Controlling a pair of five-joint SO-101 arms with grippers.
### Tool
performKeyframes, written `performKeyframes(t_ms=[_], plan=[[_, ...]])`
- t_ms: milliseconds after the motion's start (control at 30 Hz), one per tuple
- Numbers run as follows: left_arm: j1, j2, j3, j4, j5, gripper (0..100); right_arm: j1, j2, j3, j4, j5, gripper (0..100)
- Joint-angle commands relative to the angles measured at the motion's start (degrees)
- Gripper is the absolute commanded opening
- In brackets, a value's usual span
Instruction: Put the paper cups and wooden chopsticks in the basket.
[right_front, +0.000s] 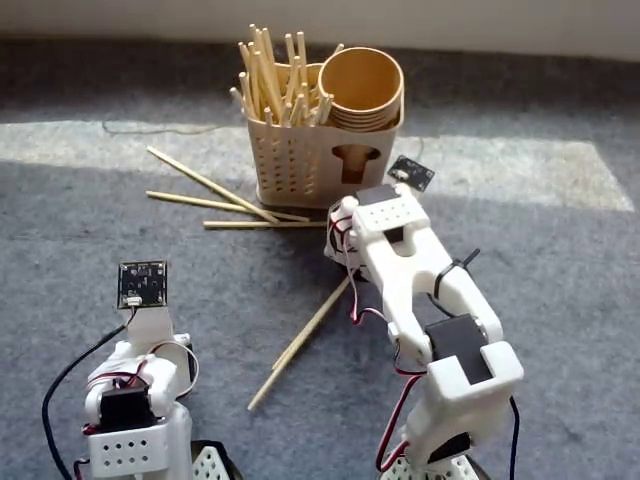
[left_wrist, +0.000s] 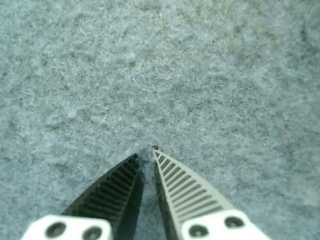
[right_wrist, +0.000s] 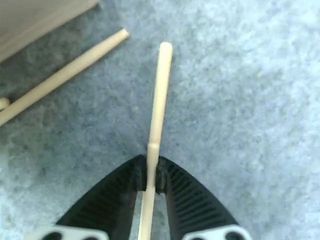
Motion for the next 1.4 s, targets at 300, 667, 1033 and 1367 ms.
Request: performKeyframes(t_ms=[300,667,1033,1367], plan=[[-0.3,-0.5,1.1,0.2,-0.3,1,0.2,-0.6,-15.9,20.4,0.4,0.5],[-0.3,-0.5,1.1,0.2,-0.3,1,1.5,-0.7,-23.3,31.6,9.1,0.5],[-0.3,-0.5,1.1,0.2,-0.3,1,3.4,-8.0,-24.0,33.5,12.2,0.5],[-0.3,-0.5,1.1,0.2,-0.3,1,4.3,-27.2,-9.8,27.3,12.0,0.5]])
